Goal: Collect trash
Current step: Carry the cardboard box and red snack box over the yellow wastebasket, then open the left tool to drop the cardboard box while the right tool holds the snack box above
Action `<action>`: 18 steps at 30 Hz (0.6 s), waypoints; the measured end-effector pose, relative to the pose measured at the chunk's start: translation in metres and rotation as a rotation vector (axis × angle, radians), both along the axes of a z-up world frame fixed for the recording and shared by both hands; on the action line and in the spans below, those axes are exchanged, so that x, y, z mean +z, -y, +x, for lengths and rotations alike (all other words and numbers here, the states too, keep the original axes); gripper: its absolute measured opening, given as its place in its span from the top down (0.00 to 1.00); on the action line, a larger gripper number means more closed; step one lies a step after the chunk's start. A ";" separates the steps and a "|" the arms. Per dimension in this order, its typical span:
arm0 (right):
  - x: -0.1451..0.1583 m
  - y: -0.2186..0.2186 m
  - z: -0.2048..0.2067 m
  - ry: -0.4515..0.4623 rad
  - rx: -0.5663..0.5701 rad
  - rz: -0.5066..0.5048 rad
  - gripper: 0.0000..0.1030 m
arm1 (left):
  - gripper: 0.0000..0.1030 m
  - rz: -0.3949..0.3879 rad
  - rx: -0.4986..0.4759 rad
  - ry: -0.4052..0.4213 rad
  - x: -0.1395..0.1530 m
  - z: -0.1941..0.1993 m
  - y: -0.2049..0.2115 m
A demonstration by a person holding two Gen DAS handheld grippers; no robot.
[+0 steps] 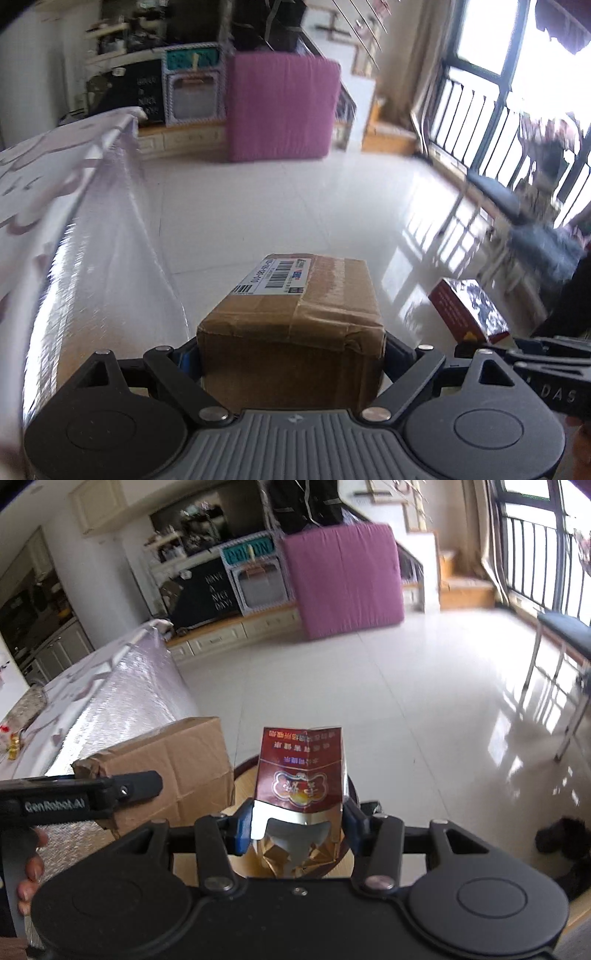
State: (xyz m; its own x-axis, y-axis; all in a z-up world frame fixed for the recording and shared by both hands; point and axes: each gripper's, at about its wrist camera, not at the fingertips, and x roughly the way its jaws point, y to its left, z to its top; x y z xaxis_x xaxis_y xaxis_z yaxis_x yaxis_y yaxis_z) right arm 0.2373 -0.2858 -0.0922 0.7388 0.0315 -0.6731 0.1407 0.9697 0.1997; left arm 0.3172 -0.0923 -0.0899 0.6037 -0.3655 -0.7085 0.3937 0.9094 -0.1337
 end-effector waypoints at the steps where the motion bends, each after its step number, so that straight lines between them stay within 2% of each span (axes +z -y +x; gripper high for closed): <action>1: -0.004 0.002 0.005 -0.012 -0.004 0.014 0.52 | 0.13 0.017 -0.015 -0.008 -0.003 0.006 0.004; 11: -0.052 0.015 0.072 -0.142 -0.067 0.156 0.52 | 0.12 0.279 -0.240 -0.045 -0.048 0.067 0.040; 15: -0.072 0.015 0.094 -0.204 -0.077 0.171 0.52 | 0.12 0.374 -0.350 -0.049 -0.071 0.075 0.053; 18: -0.088 0.016 0.108 -0.252 -0.077 0.183 0.52 | 0.12 0.415 -0.425 -0.045 -0.091 0.075 0.058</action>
State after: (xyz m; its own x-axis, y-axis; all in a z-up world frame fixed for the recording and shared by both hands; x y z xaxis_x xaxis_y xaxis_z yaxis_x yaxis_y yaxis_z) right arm 0.3453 -0.3017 -0.1802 0.5541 0.1191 -0.8239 0.2795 0.9057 0.3189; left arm 0.3927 -0.1502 -0.1811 0.4314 -0.2556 -0.8652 0.7369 0.6531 0.1745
